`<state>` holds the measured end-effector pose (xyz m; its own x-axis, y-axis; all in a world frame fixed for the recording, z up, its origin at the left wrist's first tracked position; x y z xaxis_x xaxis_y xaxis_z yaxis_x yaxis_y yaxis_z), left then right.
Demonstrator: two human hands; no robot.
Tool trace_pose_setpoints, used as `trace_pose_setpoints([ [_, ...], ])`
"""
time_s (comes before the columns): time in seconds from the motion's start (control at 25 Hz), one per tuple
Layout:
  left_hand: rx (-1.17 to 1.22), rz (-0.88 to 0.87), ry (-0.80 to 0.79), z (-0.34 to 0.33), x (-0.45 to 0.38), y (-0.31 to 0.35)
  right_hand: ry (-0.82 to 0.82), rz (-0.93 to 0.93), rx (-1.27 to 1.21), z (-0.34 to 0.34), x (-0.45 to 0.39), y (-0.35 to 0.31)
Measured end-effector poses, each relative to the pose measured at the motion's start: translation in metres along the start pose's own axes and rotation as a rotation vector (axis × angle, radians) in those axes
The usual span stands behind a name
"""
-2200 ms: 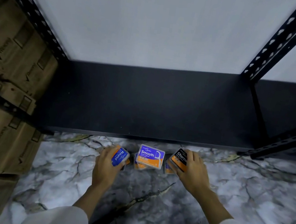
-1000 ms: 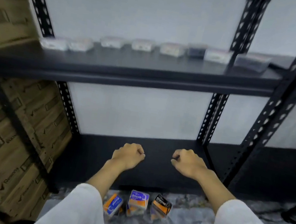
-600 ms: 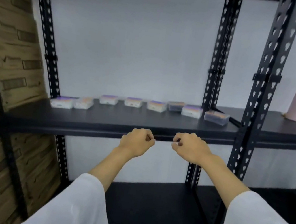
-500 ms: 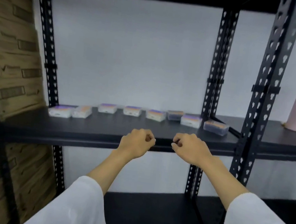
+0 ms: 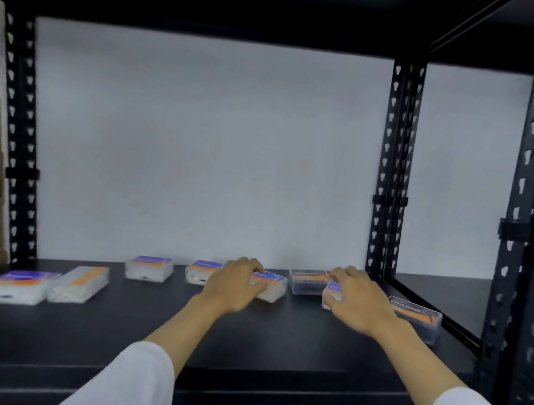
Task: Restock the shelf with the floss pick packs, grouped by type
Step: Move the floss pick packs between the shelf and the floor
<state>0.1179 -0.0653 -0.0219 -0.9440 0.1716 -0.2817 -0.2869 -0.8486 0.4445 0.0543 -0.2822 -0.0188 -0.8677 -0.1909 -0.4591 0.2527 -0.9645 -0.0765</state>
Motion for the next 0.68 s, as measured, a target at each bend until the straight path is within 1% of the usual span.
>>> trace_pose_setpoints([
  [0.04,-0.030,-0.003,-0.017,-0.006,-0.012,0.000,-0.005,0.001,0.011,-0.005,-0.006,0.007],
  [0.12,-0.038,-0.014,-0.112,-0.020,-0.029,0.002,-0.042,-0.020,0.019,-0.015,-0.013,0.020],
  [0.2,-0.069,-0.020,-0.213,-0.032,-0.041,0.002,-0.142,-0.057,0.053,-0.028,-0.015,0.032],
  [0.28,-0.182,-0.027,-0.258,-0.039,-0.050,-0.002,-0.242,-0.072,0.129,-0.042,-0.013,0.040],
  [0.36,-0.257,-0.047,-0.250,-0.042,-0.053,-0.005,-0.226,-0.054,0.189,-0.045,-0.014,0.040],
  [0.44,-0.258,-0.040,-0.189,-0.038,-0.047,-0.004,-0.164,-0.011,0.194,-0.039,-0.014,0.031],
  [0.56,-0.185,0.001,-0.096,-0.023,-0.025,-0.006,-0.101,0.063,0.044,-0.028,-0.008,0.009],
  [0.68,-0.088,0.029,-0.106,-0.010,0.003,-0.021,-0.095,0.133,-0.099,-0.024,0.006,-0.017],
])
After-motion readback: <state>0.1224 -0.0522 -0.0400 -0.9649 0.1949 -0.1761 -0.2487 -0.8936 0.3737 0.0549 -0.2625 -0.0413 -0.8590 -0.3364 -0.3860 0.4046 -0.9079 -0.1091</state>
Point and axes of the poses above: each hand's wrist, its own x-axis away from the middle knuckle, its own z-axis out of the back of the hand, y = z × x, the point moved 5 cm from there along -x, towards the middle knuckle, and after that the axes turned 13 degrees about z, right-handed, at the moved point
